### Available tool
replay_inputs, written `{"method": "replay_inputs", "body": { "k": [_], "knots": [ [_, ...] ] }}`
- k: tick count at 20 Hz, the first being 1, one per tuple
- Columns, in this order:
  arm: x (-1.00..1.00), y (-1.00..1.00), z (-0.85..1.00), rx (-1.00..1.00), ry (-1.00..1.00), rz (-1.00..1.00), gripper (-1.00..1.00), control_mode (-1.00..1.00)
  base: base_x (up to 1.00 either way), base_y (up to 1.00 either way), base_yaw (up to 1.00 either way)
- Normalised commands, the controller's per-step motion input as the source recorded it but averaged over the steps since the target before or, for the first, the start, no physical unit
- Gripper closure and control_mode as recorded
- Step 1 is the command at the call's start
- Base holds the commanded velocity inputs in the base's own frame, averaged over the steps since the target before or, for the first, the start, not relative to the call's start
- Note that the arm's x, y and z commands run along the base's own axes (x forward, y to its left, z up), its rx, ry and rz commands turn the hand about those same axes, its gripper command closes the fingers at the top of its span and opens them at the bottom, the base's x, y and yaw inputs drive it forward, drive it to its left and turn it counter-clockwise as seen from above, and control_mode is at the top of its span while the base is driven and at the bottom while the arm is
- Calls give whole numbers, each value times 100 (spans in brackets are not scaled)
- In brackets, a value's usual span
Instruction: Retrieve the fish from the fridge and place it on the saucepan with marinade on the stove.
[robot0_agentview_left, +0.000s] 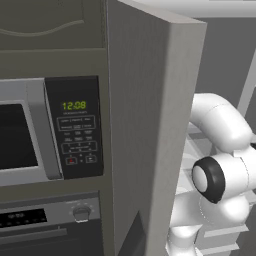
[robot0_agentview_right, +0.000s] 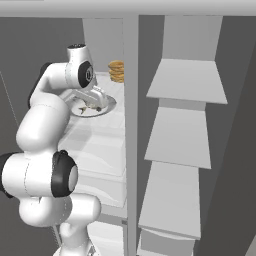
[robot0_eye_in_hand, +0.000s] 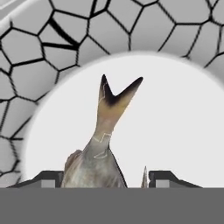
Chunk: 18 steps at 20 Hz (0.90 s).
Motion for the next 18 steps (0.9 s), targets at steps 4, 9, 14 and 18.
{"method": "replay_inputs", "body": {
  "k": [4,9,14,18],
  "knots": [
    [9,0,0,0,0,0,100,-100,0,0,0],
    [1,0,0,0,0,0,100,-100,0,0,0],
    [-21,0,0,0,-3,0,100,-100,0,0,0],
    [-31,0,7,0,-10,0,100,-100,0,0,0]
  ]
}}
